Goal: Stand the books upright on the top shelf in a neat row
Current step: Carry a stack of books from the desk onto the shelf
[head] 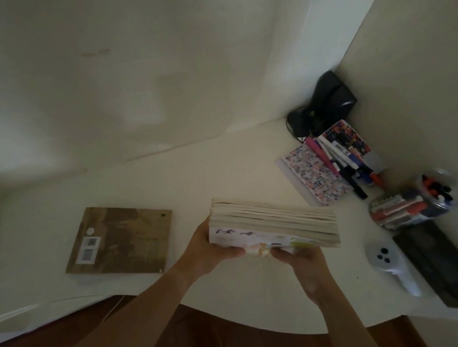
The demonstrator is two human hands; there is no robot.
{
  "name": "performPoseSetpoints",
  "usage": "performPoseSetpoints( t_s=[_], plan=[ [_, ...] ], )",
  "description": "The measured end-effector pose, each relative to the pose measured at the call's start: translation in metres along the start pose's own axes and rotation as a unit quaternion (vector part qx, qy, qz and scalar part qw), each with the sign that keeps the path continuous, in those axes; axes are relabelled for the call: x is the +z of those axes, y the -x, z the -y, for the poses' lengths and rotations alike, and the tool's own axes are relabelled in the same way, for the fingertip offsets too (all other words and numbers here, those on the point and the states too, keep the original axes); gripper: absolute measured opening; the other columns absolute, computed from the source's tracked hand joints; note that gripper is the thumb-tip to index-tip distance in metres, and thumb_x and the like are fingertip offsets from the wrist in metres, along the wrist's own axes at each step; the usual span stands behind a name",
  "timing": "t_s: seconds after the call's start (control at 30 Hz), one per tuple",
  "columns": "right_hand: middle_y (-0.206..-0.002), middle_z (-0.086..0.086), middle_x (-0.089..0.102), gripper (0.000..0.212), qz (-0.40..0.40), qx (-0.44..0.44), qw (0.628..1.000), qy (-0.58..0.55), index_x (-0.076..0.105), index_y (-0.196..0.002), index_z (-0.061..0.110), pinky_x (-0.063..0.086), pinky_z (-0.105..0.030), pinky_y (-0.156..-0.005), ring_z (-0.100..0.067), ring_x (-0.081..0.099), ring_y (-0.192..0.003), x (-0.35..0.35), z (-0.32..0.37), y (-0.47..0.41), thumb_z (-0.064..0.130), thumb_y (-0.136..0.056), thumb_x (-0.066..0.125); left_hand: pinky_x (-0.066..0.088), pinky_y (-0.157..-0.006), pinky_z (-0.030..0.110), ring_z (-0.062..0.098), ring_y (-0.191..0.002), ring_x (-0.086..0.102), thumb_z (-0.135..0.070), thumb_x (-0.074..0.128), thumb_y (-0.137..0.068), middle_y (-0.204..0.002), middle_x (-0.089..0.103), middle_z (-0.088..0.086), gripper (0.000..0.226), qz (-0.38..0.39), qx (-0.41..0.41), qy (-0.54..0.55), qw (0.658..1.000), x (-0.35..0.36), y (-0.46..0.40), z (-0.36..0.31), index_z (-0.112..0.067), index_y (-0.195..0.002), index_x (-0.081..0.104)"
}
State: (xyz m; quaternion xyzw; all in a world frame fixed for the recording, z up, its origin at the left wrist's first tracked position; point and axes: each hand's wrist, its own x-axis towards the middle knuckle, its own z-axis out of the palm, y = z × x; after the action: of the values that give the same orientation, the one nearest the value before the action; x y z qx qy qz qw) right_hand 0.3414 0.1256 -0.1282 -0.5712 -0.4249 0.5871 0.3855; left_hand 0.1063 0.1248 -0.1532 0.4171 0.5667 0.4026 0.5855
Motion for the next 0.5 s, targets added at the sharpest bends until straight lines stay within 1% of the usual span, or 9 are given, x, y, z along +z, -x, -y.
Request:
performPoseSetpoints(
  t_s=[0.07,0.1,0.13,0.2,0.23,0.3,0.37,0.43,0.5],
  plan=[
    [-0.119,-0.004,0.075,0.049,0.0,0.006,0.999,0.051,0.068,-0.126,0.007,0.056,-0.016,-0.086,-0.008,0.07,-0.107,0.0,-0.001,-0.001,-0.001,-0.079,0.082,0.063,-0.086,0.039,0.028,-0.112,0.073,0.002,0.094,-0.066,-0.117,0.077,0.01,0.064,-0.014,-0.007,-0.017,1.0,-0.001,-0.008,0.005,-0.002,-0.125,0.069],
    [-0.117,-0.002,0.075,0.044,-0.001,0.004,0.998,0.057,0.069,-0.123,0.004,0.056,-0.017,-0.091,-0.004,0.07,-0.104,0.0,0.001,-0.002,-0.001,-0.081,0.08,0.063,-0.082,0.033,0.026,-0.109,0.074,0.0,0.096,-0.065,-0.114,0.078,0.007,0.062,-0.011,-0.009,-0.027,1.0,-0.001,-0.009,0.003,-0.004,-0.121,0.071],
    [-0.116,-0.002,0.075,0.041,0.004,-0.001,0.999,0.053,0.069,-0.121,0.001,0.055,-0.023,-0.096,-0.003,0.071,-0.104,0.0,0.004,-0.002,-0.004,-0.081,0.079,0.062,-0.079,0.029,0.022,-0.108,0.075,0.0,0.096,-0.064,-0.113,0.079,0.004,0.062,-0.007,-0.019,-0.034,0.999,-0.004,-0.008,-0.002,-0.007,-0.12,0.072],
    [-0.119,-0.008,0.074,0.043,0.036,-0.013,0.998,0.048,0.065,-0.124,-0.004,0.056,-0.032,-0.099,-0.009,0.07,-0.11,0.007,0.018,0.004,-0.009,-0.082,0.077,0.061,-0.075,0.02,0.013,-0.107,0.075,0.002,0.096,-0.064,-0.114,0.078,-0.002,0.065,0.005,-0.043,-0.031,0.999,-0.014,0.007,-0.021,-0.011,-0.123,0.071],
    [-0.123,-0.011,0.072,0.047,0.053,-0.021,0.997,0.054,0.062,-0.127,-0.004,0.057,-0.033,-0.097,-0.013,0.07,-0.113,0.014,0.029,0.009,-0.009,-0.083,0.076,0.059,-0.072,0.015,0.006,-0.103,0.074,0.001,0.095,-0.066,-0.113,0.078,-0.005,0.065,0.015,-0.048,-0.031,0.998,-0.022,0.019,-0.034,-0.013,-0.125,0.07],
    [-0.131,-0.008,0.068,0.059,0.088,-0.041,0.993,0.067,0.053,-0.138,0.002,0.059,-0.029,-0.093,-0.015,0.067,-0.119,0.034,0.06,0.019,-0.009,-0.084,0.075,0.055,-0.065,0.009,-0.007,-0.093,0.073,-0.002,0.093,-0.07,-0.104,0.076,-0.015,0.06,0.01,-0.045,-0.04,0.998,-0.042,0.047,-0.064,-0.017,-0.124,0.071],
    [-0.138,-0.005,0.064,0.071,0.129,-0.06,0.987,0.073,0.045,-0.147,0.009,0.058,-0.029,-0.092,-0.017,0.064,-0.124,0.064,0.1,0.039,-0.008,-0.085,0.074,0.057,-0.067,0.011,-0.004,-0.095,0.073,-0.003,0.094,-0.067,-0.101,0.077,-0.016,0.06,-0.028,-0.027,-0.038,0.999,-0.07,0.083,-0.1,-0.016,-0.121,0.072],
    [-0.14,-0.005,0.063,0.074,0.171,-0.085,0.979,0.069,0.04,-0.151,0.012,0.058,-0.035,-0.095,-0.019,0.063,-0.125,0.098,0.142,0.066,-0.006,-0.087,0.073,0.062,-0.073,0.022,0.007,-0.099,0.076,-0.01,0.097,-0.06,-0.104,0.08,-0.009,0.064,-0.067,-0.009,-0.048,0.997,-0.101,0.127,-0.141,-0.018,-0.119,0.074],
    [-0.138,-0.001,0.065,0.076,0.208,-0.107,0.971,0.058,0.038,-0.153,0.019,0.058,-0.031,-0.092,-0.019,0.065,-0.123,0.136,0.182,0.105,-0.002,-0.089,0.072,0.064,-0.08,0.031,0.011,-0.102,0.076,-0.018,0.1,-0.053,-0.109,0.08,-0.01,0.07,-0.1,0.013,-0.053,0.993,-0.133,0.187,-0.184,-0.022,-0.119,0.074]
  ],
)
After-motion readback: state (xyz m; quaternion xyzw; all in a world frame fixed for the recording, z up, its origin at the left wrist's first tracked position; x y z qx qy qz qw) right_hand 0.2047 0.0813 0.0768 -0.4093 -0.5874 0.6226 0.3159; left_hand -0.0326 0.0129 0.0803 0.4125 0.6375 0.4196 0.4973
